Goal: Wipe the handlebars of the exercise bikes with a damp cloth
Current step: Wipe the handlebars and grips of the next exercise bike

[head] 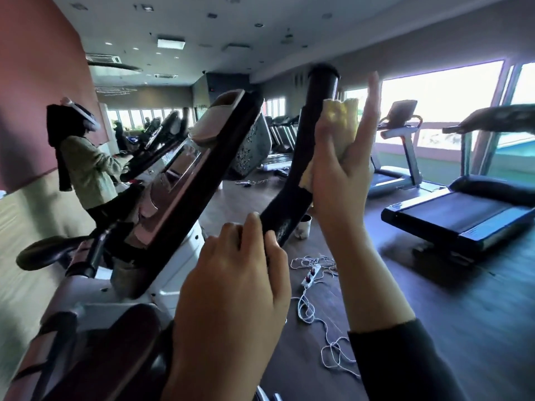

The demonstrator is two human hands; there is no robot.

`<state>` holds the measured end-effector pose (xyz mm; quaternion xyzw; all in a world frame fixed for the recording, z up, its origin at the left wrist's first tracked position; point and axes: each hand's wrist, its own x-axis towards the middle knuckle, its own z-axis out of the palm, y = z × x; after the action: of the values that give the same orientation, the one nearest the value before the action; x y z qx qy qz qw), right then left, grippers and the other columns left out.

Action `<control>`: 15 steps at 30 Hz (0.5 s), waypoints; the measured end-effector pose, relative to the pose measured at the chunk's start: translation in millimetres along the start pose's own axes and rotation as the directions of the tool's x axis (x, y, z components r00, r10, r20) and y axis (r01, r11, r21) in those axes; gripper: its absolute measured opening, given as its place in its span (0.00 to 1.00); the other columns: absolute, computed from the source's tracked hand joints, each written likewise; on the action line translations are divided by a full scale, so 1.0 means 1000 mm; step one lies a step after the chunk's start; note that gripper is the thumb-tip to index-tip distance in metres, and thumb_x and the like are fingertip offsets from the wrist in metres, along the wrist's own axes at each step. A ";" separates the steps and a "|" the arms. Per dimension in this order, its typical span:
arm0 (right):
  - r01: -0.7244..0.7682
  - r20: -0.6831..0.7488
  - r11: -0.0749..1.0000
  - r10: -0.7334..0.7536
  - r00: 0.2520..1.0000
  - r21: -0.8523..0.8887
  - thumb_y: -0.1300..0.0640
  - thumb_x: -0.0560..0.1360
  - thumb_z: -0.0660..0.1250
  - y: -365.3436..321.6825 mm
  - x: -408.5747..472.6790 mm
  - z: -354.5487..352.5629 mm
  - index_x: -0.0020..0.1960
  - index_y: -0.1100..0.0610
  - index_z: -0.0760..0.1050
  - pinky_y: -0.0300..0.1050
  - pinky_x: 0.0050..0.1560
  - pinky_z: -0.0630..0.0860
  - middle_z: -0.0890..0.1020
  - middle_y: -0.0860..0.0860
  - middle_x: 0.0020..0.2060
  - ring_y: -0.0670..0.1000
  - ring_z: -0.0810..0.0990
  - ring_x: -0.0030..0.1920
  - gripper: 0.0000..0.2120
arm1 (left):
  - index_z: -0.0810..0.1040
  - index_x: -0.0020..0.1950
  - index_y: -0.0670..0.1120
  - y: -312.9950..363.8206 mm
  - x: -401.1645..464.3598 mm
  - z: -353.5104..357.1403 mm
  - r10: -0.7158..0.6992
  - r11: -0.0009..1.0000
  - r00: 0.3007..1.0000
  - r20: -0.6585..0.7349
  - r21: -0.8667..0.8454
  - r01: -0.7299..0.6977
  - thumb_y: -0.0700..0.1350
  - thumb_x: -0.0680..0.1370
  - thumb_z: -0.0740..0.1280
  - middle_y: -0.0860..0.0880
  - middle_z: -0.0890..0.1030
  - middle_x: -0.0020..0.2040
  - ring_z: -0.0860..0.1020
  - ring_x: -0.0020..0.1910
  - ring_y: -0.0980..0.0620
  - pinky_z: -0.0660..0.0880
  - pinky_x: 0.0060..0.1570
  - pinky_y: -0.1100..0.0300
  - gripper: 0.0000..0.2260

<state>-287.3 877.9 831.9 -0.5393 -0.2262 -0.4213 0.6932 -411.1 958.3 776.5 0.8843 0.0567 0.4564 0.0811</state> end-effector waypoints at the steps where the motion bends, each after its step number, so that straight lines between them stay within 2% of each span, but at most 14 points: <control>1: 0.008 0.020 1.000 -0.008 1.000 0.002 0.53 0.79 0.60 0.000 0.000 0.000 0.74 0.45 0.60 0.46 0.59 0.75 0.79 0.35 0.53 0.36 0.75 0.50 0.24 | 0.80 0.51 0.42 0.001 0.000 -0.001 -0.002 1.000 1.000 0.010 -0.001 0.002 0.48 0.77 0.57 0.46 0.79 0.37 0.78 0.34 0.44 0.68 0.26 0.58 0.14; 2: 0.012 0.037 1.000 -0.012 0.999 -0.017 0.51 0.78 0.60 0.000 0.000 -0.001 0.72 0.45 0.62 0.57 0.61 0.74 0.78 0.42 0.55 0.45 0.75 0.53 0.22 | 0.79 0.51 0.42 0.000 0.001 -0.001 -0.006 1.000 1.000 0.020 -0.004 0.006 0.48 0.77 0.57 0.46 0.79 0.37 0.78 0.34 0.45 0.68 0.26 0.58 0.14; 3: 0.012 0.061 1.000 -0.011 0.998 -0.008 0.50 0.78 0.60 0.004 0.001 0.000 0.69 0.46 0.64 0.61 0.60 0.72 0.77 0.48 0.55 0.53 0.76 0.53 0.20 | 0.79 0.51 0.42 0.000 0.001 -0.002 -0.010 1.000 0.999 0.032 -0.009 0.011 0.48 0.78 0.57 0.46 0.78 0.37 0.78 0.34 0.45 0.68 0.26 0.58 0.14; 4: 0.017 0.085 1.000 -0.016 0.996 -0.009 0.50 0.79 0.59 0.007 0.002 0.000 0.67 0.47 0.67 0.65 0.57 0.74 0.77 0.51 0.53 0.56 0.76 0.52 0.16 | 0.79 0.51 0.42 0.000 0.000 -0.002 -0.013 1.000 0.999 0.045 -0.018 0.014 0.48 0.78 0.57 0.46 0.78 0.37 0.78 0.34 0.45 0.69 0.26 0.57 0.14; 7: 0.039 0.117 0.999 -0.036 0.992 -0.022 0.54 0.79 0.58 0.009 0.005 -0.004 0.57 0.49 0.73 0.58 0.53 0.73 0.77 0.48 0.46 0.56 0.74 0.50 0.09 | 0.79 0.53 0.42 0.000 0.000 -0.002 -0.018 0.998 0.998 0.068 -0.059 0.022 0.48 0.78 0.56 0.46 0.78 0.38 0.77 0.35 0.45 0.72 0.27 0.55 0.15; 9: 0.015 0.127 0.998 -0.023 0.992 0.063 0.56 0.79 0.59 0.008 0.006 -0.005 0.55 0.49 0.76 0.61 0.57 0.71 0.78 0.47 0.48 0.59 0.74 0.53 0.09 | 0.79 0.54 0.41 0.001 0.001 -0.003 -0.030 0.997 0.997 0.077 -0.071 0.035 0.48 0.78 0.56 0.45 0.78 0.38 0.78 0.36 0.44 0.72 0.28 0.55 0.15; 12: -0.119 0.164 0.957 0.077 0.983 0.265 0.61 0.79 0.57 0.007 0.008 -0.009 0.58 0.57 0.78 0.58 0.65 0.69 0.80 0.58 0.55 0.59 0.76 0.59 0.13 | 0.79 0.53 0.42 0.002 0.002 -0.003 -0.045 0.996 0.996 0.074 -0.074 0.051 0.48 0.78 0.57 0.45 0.78 0.37 0.77 0.35 0.44 0.70 0.27 0.56 0.15; 14: -0.150 0.208 0.932 0.083 0.975 0.331 0.68 0.79 0.56 0.008 0.005 -0.016 0.62 0.64 0.75 0.50 0.68 0.71 0.80 0.58 0.56 0.53 0.77 0.61 0.14 | 0.78 0.52 0.42 0.003 0.001 -0.003 -0.040 0.996 0.997 0.068 -0.074 0.046 0.48 0.78 0.57 0.45 0.77 0.37 0.77 0.35 0.44 0.70 0.27 0.56 0.14; 15: -0.148 0.221 0.929 0.074 0.972 0.340 0.69 0.79 0.57 0.007 0.001 -0.017 0.64 0.65 0.73 0.45 0.67 0.71 0.80 0.56 0.55 0.49 0.78 0.60 0.15 | 0.78 0.51 0.42 0.003 0.001 -0.003 -0.038 0.996 0.997 0.067 -0.080 0.043 0.48 0.78 0.56 0.45 0.77 0.37 0.77 0.35 0.43 0.70 0.27 0.56 0.14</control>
<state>-283.0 861.7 823.5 -0.4579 -0.3375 -0.2761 0.7747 -412.7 955.8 779.3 0.8934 0.0534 0.4273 0.1283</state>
